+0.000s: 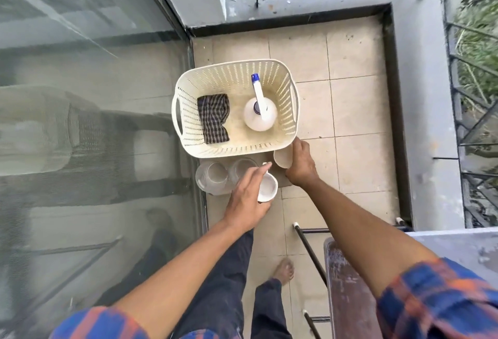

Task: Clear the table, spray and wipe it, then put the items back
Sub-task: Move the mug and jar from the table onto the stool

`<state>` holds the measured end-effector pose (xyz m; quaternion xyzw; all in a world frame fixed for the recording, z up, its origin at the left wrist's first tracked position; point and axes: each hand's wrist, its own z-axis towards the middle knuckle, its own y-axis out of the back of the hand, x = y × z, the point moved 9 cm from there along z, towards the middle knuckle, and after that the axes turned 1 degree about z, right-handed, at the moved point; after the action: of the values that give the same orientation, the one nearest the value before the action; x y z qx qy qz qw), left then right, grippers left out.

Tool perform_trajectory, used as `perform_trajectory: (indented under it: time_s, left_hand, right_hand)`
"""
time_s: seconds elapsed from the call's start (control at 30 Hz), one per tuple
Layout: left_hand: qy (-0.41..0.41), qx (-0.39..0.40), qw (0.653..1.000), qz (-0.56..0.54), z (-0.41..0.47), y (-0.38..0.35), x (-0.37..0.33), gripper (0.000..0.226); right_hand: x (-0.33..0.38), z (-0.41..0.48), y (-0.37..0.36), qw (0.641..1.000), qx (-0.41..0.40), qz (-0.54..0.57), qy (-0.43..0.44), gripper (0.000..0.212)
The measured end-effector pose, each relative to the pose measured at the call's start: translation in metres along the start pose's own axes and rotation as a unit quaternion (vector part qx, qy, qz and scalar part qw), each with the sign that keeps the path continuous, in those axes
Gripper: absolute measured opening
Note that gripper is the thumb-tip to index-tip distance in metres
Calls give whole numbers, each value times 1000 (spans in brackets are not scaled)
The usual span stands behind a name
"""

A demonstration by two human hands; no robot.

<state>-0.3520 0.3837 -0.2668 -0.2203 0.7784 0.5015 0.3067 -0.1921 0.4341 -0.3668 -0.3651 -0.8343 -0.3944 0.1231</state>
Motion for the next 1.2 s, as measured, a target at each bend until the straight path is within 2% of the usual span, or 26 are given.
perform_trajectory:
  time_s: [0.07,0.17,0.3,0.43,0.57,0.67,0.87,1.07,1.2]
  left_hand:
    - [-29,19,999,32,5,-17,-8,82]
    - [-69,54,991,104,10,-42,-17,77]
    - [-112,84,959,245,17,-64,-23,81]
    - [-117,101,931,330,26,-72,-22,75]
    - [-76,109,915,380,35,-67,-8,74]
    - [-48,99,913,392,42,-63,0,72]
    - [-1,78,920,384,50,-64,5,67]
    - [87,57,932,346,59,-66,13,78]
    - [128,30,936,328,60,-65,19,81]
  right_hand:
    - [-4,-1,8,999,6,37,-7,99]
    - [-21,-7,25,992,1,113,-61,99]
    - [-44,-17,41,989,1,112,-93,90]
    - [-60,-23,38,986,25,111,-125,75]
    - [-52,-18,22,981,44,147,-118,61]
    - [-41,-11,13,984,41,143,-97,52]
    - [-34,2,10,990,9,99,-100,50]
    - [-37,13,21,990,-38,81,-109,43]
    - [-43,16,23,988,-34,95,-120,47]
